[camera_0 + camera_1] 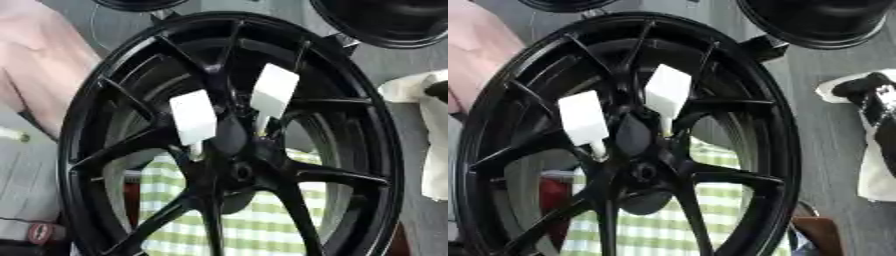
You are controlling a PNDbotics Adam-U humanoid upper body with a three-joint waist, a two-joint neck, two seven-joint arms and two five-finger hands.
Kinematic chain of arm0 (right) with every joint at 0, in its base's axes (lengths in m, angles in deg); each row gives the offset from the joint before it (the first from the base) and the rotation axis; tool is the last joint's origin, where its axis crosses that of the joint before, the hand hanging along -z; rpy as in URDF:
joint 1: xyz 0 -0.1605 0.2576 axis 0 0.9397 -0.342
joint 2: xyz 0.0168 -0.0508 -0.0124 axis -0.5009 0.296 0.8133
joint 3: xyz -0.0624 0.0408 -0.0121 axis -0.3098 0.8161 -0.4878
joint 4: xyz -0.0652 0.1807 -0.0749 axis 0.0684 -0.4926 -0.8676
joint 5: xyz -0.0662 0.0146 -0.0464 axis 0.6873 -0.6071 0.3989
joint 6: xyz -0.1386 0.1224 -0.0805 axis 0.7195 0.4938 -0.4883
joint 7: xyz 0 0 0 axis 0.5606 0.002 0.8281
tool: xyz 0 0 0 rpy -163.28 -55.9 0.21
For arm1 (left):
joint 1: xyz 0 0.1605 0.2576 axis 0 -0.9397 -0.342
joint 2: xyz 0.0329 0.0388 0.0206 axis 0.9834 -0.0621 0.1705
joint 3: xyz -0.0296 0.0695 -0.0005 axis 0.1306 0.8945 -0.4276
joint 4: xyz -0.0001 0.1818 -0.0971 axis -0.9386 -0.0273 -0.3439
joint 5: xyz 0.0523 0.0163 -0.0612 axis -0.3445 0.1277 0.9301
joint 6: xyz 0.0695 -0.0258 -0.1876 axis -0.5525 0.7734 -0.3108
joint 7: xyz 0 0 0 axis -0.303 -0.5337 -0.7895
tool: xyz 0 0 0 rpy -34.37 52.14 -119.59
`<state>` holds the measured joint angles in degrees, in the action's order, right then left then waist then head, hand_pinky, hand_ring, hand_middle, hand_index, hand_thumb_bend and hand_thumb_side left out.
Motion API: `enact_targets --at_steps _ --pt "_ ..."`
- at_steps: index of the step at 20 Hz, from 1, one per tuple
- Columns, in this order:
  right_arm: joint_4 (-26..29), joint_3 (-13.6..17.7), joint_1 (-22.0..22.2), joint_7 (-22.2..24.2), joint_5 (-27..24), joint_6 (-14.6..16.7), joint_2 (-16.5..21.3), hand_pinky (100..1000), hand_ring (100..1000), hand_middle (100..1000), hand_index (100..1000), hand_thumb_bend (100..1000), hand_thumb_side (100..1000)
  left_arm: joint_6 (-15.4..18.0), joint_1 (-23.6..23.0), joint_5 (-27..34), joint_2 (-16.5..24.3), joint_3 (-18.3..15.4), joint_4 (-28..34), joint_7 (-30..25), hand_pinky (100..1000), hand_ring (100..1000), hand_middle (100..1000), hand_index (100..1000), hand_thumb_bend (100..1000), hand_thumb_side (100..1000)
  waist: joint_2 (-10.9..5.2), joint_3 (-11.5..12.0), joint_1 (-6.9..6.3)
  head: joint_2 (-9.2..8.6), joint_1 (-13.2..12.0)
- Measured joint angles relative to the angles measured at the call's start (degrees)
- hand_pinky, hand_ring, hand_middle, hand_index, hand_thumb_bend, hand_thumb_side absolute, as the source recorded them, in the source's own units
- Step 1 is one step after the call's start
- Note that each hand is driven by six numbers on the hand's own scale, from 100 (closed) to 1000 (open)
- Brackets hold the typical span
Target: Pull the pin out of the wheel hub.
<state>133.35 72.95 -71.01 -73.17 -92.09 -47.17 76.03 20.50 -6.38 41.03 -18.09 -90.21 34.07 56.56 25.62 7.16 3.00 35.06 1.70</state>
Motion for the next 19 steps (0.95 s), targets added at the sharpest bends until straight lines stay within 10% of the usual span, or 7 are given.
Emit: enact_targets --at_steps 7,9,19 --pt "0.02 0.08 0.04 -0.10 -0.01 0.09 0.00 982 790 660 657 100 754 -0.13 0.07 3.38 -0.56 -1.34 1.56 2.33 918 783 707 817 100 874 0.00 0.11 0.00 0.01 0.01" --pt "0.08 0.19 0.06 -0.20 -0.01 0.19 0.02 981 790 660 657 100 741 1.68 0.30 8.81 -0.58 -1.77 3.90 5.94 902 755 667 802 100 752 -0.01 0.16 0.00 0.06 0.03" --pt "1.10 0.34 0.63 -1.32 -0.18 1.32 1.28 975 790 660 657 100 720 27.50 4.49 34.28 2.78 -0.71 8.76 18.05 867 694 596 771 100 689 -0.55 -0.04 0.37 1.08 0.29"
